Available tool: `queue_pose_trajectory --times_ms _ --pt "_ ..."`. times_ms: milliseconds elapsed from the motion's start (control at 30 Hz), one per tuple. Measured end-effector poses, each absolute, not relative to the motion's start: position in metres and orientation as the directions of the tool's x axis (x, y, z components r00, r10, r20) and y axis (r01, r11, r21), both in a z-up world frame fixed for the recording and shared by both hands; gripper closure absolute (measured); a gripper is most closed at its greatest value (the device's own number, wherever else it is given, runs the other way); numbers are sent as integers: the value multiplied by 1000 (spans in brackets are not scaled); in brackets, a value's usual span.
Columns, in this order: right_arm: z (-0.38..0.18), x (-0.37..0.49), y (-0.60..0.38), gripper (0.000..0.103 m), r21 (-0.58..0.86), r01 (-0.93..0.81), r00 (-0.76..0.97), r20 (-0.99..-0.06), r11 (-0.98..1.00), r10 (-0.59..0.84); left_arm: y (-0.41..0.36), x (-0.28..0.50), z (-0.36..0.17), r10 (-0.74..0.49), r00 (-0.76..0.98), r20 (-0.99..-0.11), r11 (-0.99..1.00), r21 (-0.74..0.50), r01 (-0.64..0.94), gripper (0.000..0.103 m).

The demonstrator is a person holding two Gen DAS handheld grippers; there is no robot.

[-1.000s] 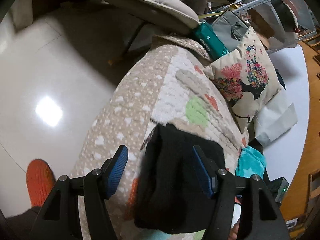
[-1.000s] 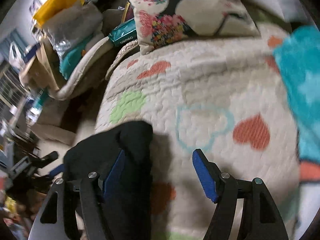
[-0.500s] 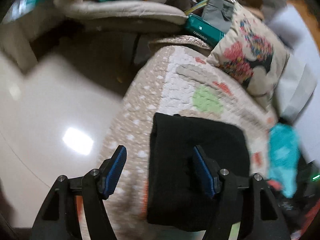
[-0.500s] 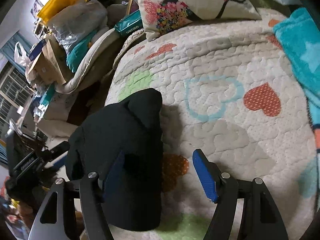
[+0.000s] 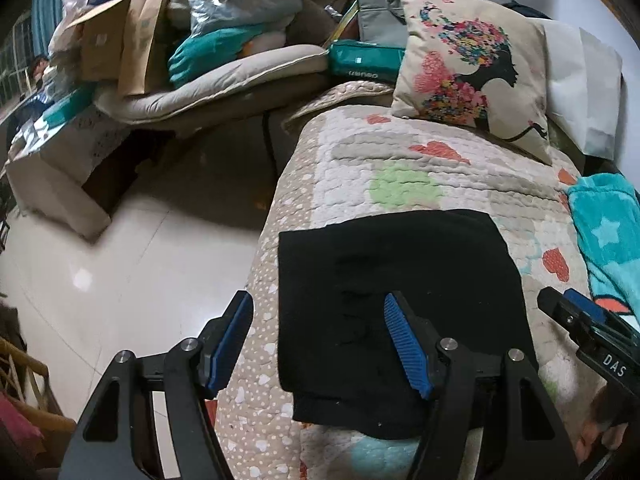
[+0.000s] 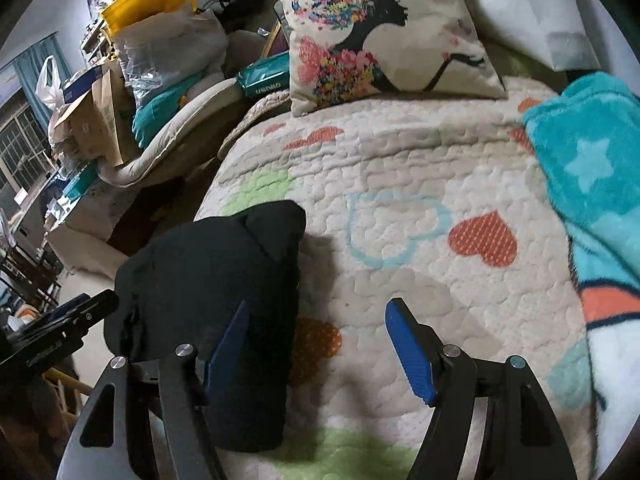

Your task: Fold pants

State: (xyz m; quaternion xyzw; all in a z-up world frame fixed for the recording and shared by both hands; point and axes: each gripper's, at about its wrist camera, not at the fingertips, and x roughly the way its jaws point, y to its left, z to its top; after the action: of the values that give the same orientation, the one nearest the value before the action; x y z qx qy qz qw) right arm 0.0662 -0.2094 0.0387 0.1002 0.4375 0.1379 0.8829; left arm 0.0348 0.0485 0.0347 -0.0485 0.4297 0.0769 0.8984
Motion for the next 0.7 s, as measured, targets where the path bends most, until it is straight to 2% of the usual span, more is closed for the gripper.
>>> queue_pose_trajectory --times_ms 233,700 --pt "29 71 -213 27 305 -139 563 -759 942 328 42 39 32 81 610 -788 987 -21 -159 35" --pt "39 63 -194 26 158 -182 600 -764 971 237 39 41 28 79 602 -795 988 -19 -154 36"
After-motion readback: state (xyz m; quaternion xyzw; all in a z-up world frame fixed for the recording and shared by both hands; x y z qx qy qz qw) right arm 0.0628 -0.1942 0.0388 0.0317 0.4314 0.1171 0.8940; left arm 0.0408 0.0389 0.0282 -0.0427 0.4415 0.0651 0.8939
